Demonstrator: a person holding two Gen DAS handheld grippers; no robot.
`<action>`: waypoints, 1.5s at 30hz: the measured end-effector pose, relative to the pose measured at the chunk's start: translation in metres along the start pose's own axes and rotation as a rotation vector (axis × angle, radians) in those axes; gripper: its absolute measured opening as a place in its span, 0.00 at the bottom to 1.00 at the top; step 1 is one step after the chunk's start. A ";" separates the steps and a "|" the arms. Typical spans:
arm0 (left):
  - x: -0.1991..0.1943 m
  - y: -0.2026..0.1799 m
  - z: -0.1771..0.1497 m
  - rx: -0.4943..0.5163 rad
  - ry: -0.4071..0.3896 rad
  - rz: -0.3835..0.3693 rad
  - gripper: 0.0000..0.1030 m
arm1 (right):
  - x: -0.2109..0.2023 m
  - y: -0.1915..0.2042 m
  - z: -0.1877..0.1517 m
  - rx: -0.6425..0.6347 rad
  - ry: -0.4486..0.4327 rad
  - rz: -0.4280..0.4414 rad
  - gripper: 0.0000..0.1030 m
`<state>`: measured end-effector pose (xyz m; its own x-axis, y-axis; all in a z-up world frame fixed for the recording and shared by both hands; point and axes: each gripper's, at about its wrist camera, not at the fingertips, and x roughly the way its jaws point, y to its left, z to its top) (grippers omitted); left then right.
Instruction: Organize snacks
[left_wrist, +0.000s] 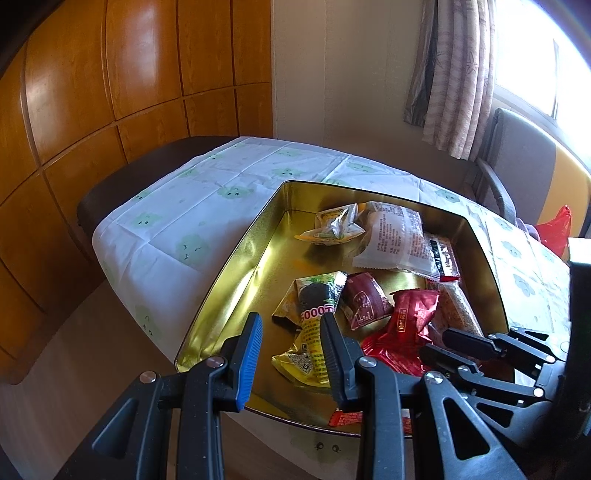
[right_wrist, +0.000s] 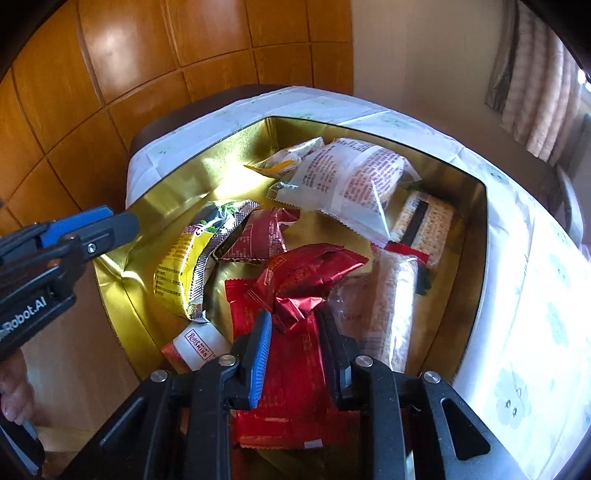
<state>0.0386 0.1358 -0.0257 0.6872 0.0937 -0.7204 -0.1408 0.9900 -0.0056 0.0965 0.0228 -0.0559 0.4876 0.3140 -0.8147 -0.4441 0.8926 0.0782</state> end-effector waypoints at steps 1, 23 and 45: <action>-0.001 -0.001 0.000 0.002 -0.001 -0.003 0.32 | -0.004 0.000 -0.001 0.004 -0.010 -0.006 0.26; -0.041 -0.048 -0.015 0.068 -0.089 -0.079 0.32 | -0.091 -0.026 -0.050 0.229 -0.214 -0.275 0.62; -0.045 -0.049 -0.017 0.063 -0.086 -0.054 0.43 | -0.101 -0.027 -0.062 0.248 -0.238 -0.311 0.72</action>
<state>0.0023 0.0808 -0.0050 0.7514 0.0463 -0.6583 -0.0587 0.9983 0.0033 0.0127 -0.0528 -0.0113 0.7414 0.0584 -0.6686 -0.0703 0.9975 0.0092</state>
